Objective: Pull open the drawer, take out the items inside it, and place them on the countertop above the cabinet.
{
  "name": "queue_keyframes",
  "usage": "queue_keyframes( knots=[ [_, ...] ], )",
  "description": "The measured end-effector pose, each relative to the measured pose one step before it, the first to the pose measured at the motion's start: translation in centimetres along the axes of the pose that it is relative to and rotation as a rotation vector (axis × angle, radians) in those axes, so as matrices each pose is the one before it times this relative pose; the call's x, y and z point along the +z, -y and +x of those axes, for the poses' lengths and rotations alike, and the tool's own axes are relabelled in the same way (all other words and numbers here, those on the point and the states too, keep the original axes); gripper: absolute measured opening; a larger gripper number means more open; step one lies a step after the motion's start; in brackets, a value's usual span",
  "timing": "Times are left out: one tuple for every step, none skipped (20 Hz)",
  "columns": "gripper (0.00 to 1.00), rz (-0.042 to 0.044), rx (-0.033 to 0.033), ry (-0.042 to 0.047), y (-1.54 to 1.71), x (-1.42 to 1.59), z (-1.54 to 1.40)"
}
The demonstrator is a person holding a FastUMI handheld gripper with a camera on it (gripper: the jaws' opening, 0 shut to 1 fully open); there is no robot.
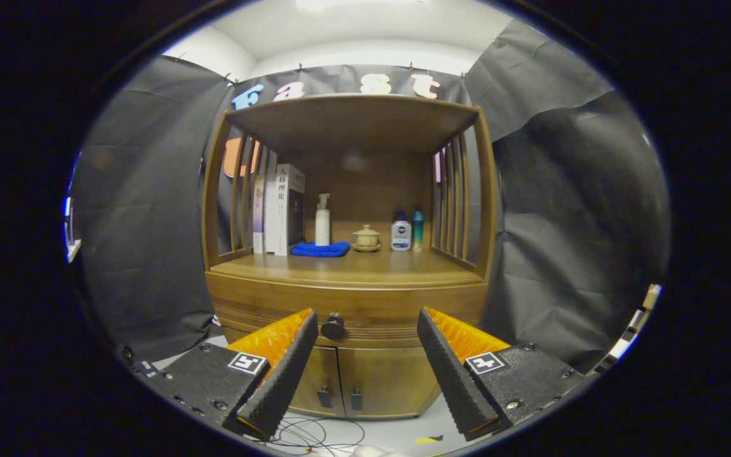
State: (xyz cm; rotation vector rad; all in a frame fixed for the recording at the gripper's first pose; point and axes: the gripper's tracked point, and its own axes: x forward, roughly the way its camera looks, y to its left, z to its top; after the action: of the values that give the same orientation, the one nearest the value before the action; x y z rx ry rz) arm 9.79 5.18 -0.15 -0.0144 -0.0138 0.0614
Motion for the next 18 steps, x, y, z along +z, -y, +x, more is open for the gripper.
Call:
queue_keyframes(
  knots=[
    [0.99,-0.00333,0.00481,0.00393,-0.533,-0.219,1.323],
    [0.99,-0.00759,0.0063,0.00576,-0.561,-0.17,1.234],
    [0.99,-0.00981,0.0016,-0.00866,-0.533,-0.634,1.164],
    [0.99,-0.00719,0.00657,-0.00847,-0.544,-0.66,1.22],
    [0.99,-0.00212,0.00574,-0.00983,-0.527,-0.621,1.147],
    [0.99,0.00014,0.00787,-0.00806,-0.489,-0.672,1.243],
    [0.99,0.0015,0.00248,-0.01056,-0.379,-0.642,0.951],
    [0.99,0.005,0.00536,-0.01225,-0.405,-0.754,1.132],
    [0.99,0.00279,0.00434,-0.01827,-0.324,-0.726,0.914],
    [0.99,-0.00157,-0.00027,-0.00915,-0.117,-0.544,0.769],
    [0.99,-0.00695,-0.01255,-0.00989,0.129,-0.364,0.69],
    [0.99,-0.00696,-0.00635,-0.00969,0.037,-0.541,0.804],
    [0.99,-0.00053,-0.00976,-0.00332,-0.013,-0.325,0.529],
    [0.99,0.00378,-0.0071,-0.00501,0.069,-0.299,0.601],
    [0.99,0.00248,-0.00233,-0.01163,-0.038,-0.391,0.468],
    [0.99,0.00473,-0.00392,-0.00993,-0.001,-0.394,0.316],
    [0.99,0.00411,-0.00073,-0.01003,0.002,-0.32,0.345],
    [0.99,0.00466,0.001,-0.00622,-0.047,-0.282,0.379]
  ],
)
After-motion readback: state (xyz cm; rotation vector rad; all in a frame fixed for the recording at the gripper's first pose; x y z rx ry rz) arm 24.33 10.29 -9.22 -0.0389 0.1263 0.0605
